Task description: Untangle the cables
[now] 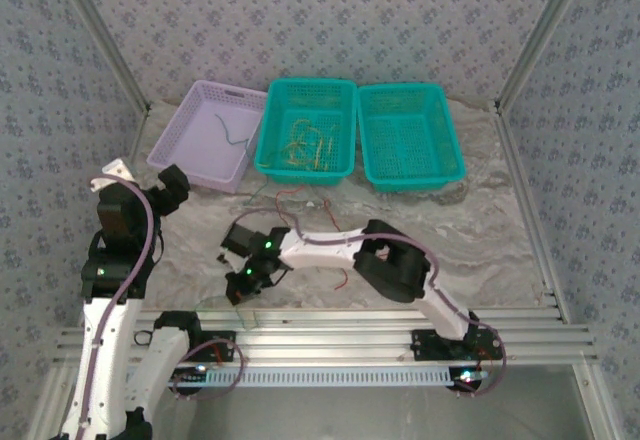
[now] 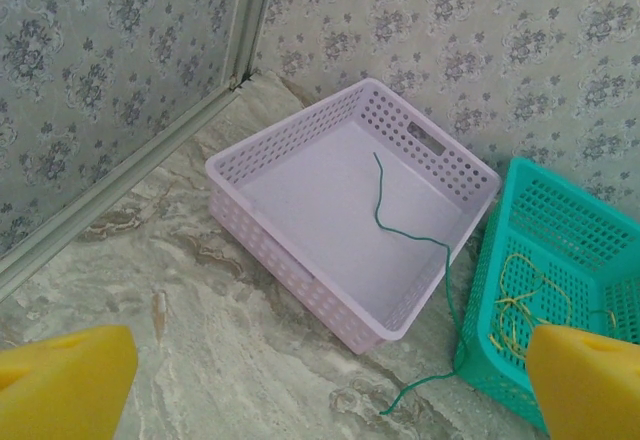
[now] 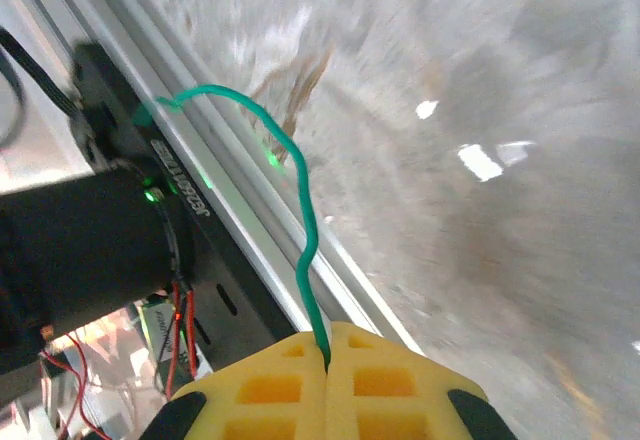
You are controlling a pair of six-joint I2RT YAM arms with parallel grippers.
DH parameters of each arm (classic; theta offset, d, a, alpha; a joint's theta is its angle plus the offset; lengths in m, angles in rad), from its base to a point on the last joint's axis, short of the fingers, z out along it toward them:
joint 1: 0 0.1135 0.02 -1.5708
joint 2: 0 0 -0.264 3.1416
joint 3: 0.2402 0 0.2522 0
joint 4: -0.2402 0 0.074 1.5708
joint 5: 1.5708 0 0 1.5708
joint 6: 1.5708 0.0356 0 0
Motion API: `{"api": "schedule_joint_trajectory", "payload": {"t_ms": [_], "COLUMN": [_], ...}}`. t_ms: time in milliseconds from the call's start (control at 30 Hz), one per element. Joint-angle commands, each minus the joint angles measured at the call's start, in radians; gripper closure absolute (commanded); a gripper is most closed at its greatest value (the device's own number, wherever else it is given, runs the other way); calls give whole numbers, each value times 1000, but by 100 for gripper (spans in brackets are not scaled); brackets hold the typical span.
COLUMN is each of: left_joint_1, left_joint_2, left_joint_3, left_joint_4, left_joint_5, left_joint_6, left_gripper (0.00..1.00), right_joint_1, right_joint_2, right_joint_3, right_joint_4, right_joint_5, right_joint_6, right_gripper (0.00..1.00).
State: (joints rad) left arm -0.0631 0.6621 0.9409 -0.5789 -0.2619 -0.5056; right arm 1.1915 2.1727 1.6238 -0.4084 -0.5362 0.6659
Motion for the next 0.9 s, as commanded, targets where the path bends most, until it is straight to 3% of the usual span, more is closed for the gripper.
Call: {"api": "schedule_joint_trajectory", "payload": {"t_ms": [0,200,300,467,700,867], "left_joint_1": [7,8,10,13,18,28], "left_joint_2": [-3,16,40,59,57,59], "left_joint_3": [0,2,10,14,7,3], "left_joint_4": [27,24,18,15,15,22], "left_joint_5": [1,4,19,32,44,51], "left_joint_6": [21,22,15,9,-2,-6], "left_gripper": [0,0,0,0,0,0], "right_joint_1": [-70,-201,-275,-337,-432,-449], "right_joint_2": [-145,-246,-237,-60,306,325], "right_joint_3": [-16,32,139,553,1161,1057], "right_joint_4": [-16,-99,-141,-348,-418,-170], "right_joint_5": [68,102,126,131,38,19], "right_joint_6": [-27,-70,-73,-146,-9,35], "right_gripper": [100,100,100,100,100,100]}}
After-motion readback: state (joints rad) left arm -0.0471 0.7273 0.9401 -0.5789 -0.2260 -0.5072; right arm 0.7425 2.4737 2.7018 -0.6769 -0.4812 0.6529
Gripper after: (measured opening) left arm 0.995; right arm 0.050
